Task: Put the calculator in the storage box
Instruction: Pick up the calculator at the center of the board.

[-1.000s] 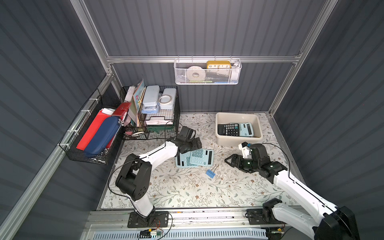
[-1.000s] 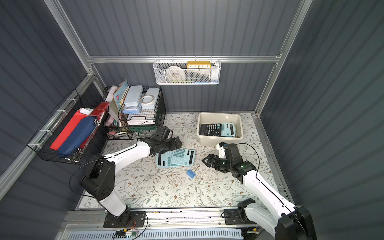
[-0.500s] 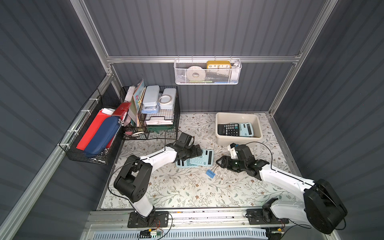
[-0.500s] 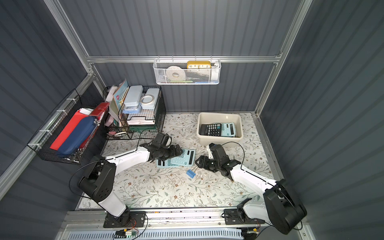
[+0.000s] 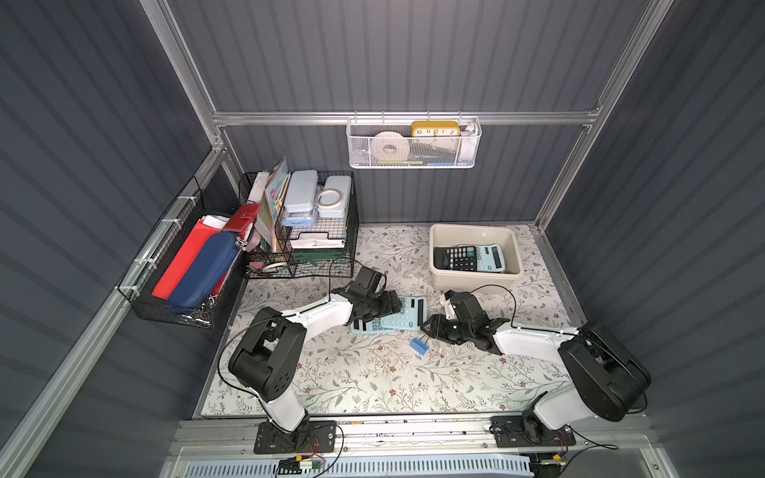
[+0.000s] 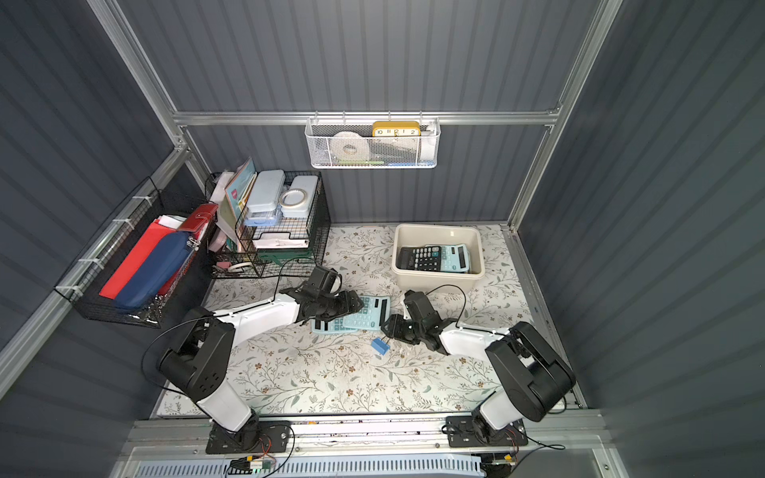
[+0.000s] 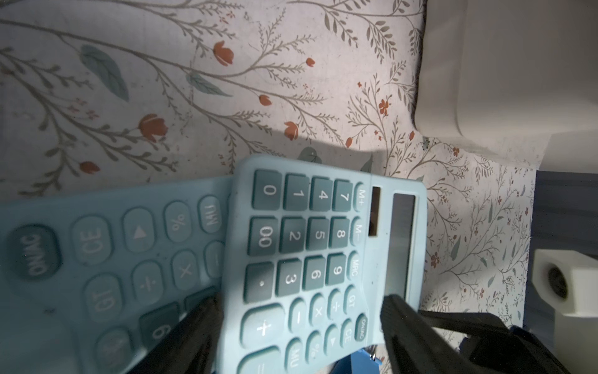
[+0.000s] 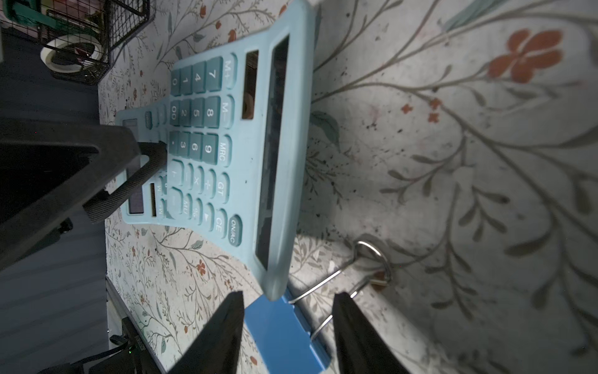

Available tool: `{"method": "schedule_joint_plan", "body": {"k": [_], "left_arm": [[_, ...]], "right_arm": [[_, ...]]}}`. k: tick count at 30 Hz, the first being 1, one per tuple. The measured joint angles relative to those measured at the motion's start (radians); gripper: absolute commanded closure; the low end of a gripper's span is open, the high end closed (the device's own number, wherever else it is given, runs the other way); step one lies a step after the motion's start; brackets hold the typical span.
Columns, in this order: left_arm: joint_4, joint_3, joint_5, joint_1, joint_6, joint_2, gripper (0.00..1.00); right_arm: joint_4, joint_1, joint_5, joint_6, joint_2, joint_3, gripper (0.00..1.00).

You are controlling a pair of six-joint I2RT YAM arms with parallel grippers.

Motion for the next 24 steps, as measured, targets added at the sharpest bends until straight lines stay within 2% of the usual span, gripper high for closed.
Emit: {"method": "schedule_joint_plan", "body": {"k": [10, 13, 19, 24], "left_arm": [[0.014, -0.010, 0.007, 0.000, 0.004, 0.010, 0.22], [0.015, -0.012, 0.008, 0.000, 0.006, 0.010, 0.23], [0.012, -0.013, 0.010, 0.002, 0.021, 0.009, 0.23], [-0.006, -0.013, 0.007, 0.006, 0.023, -0.008, 0.22]], "right_arm": [[0.118, 0.006, -0.019, 0.032, 0.102, 0.023, 0.55], [0.147, 0.006, -0.019, 0.039, 0.117, 0.024, 0.62], [0.179, 0.006, -0.018, 0.051, 0.119, 0.023, 0.83], [0.185, 0.008, -0.009, 0.058, 0.019, 0.003, 0.94]]}}
